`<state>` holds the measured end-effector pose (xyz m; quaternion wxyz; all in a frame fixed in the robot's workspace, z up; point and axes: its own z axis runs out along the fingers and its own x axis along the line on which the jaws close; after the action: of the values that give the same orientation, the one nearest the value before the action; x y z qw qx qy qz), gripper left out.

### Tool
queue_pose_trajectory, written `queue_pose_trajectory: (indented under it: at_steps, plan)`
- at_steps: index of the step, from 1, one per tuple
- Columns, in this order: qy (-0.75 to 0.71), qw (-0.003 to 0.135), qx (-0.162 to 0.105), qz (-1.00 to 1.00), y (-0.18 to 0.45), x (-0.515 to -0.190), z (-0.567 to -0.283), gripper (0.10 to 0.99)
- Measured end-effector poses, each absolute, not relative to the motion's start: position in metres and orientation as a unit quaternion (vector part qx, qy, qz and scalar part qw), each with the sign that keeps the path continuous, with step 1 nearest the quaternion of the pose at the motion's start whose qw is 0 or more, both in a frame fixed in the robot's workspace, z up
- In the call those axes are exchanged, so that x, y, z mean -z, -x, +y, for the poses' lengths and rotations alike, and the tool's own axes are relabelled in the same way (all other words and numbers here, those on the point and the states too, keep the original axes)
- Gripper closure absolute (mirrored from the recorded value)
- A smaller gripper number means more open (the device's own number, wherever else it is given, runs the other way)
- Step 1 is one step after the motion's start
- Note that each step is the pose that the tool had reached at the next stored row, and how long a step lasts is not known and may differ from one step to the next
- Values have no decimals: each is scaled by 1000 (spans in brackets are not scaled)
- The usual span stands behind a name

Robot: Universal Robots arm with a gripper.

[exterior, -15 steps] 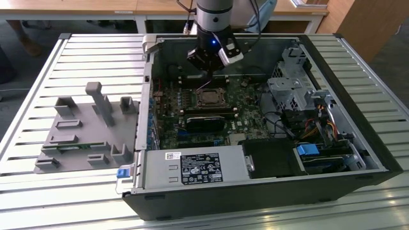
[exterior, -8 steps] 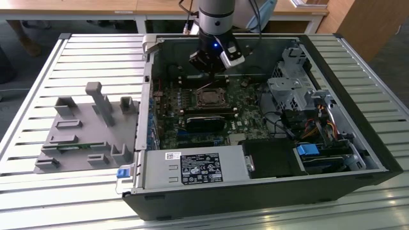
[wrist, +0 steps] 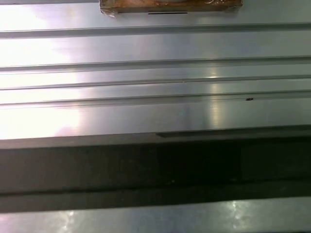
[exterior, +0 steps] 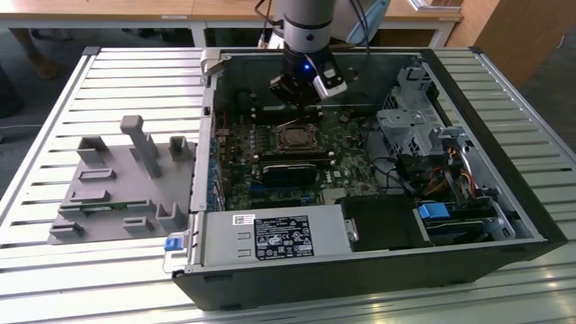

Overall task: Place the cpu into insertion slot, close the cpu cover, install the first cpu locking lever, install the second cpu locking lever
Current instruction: 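Install the first cpu locking lever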

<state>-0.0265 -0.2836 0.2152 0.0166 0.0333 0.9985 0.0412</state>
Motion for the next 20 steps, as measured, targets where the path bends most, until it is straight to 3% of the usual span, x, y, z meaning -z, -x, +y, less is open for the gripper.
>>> queue_pose_trajectory:
  at_steps: [20]
  plan:
    - [-33, 14, -38, 999, 21, -200, -282, 980]
